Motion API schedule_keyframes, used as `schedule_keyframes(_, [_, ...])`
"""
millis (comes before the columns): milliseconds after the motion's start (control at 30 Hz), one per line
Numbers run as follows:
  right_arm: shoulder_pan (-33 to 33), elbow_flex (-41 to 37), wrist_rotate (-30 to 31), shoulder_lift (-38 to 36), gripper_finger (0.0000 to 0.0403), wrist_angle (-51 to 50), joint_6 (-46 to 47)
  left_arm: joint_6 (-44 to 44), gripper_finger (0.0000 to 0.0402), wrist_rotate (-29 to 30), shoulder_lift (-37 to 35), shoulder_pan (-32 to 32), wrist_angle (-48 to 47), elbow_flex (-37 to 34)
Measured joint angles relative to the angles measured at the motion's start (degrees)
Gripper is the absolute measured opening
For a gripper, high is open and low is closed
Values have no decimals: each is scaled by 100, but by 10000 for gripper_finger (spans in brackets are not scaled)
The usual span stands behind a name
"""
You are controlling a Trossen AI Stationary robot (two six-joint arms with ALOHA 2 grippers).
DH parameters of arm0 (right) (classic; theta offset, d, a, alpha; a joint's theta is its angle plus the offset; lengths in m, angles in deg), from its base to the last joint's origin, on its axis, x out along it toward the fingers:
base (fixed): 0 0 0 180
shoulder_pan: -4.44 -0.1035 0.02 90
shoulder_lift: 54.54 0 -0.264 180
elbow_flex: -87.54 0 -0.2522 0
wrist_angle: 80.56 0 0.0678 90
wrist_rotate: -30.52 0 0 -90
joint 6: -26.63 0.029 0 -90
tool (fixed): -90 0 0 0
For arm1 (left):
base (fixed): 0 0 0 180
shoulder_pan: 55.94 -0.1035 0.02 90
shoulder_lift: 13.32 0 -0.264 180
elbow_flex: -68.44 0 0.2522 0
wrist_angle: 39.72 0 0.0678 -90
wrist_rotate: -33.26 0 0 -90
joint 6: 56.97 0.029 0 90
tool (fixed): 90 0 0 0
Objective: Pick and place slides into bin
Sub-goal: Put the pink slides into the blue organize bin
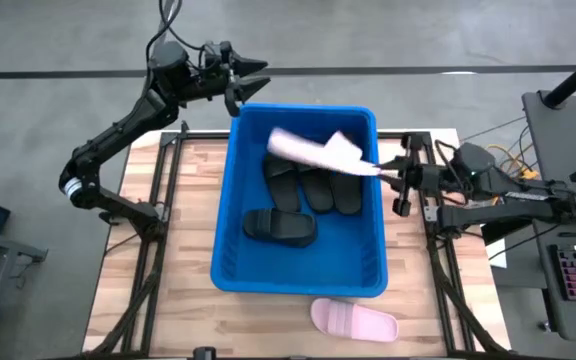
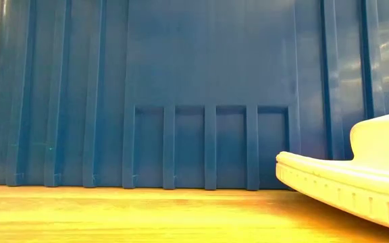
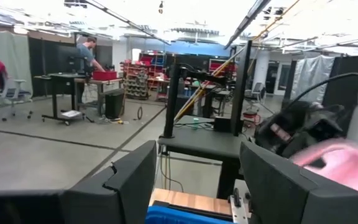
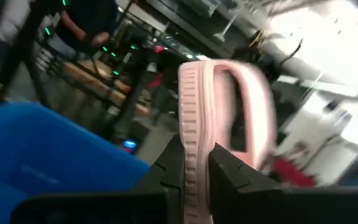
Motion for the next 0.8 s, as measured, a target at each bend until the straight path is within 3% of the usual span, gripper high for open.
schedule_keyframes(367, [10,-560,34,-296,28,1294,2960,210,217,-1040,-109,-72,-9,-7])
schedule_keyframes(633, [8,-375,13,-200,28,1355,3368,901,217,-1414,-114,38,3,-141])
schedule_keyframes(800, [10,-336,-545,-201,28,1244,3531,1616,217,-1495,-114,49,68,-127])
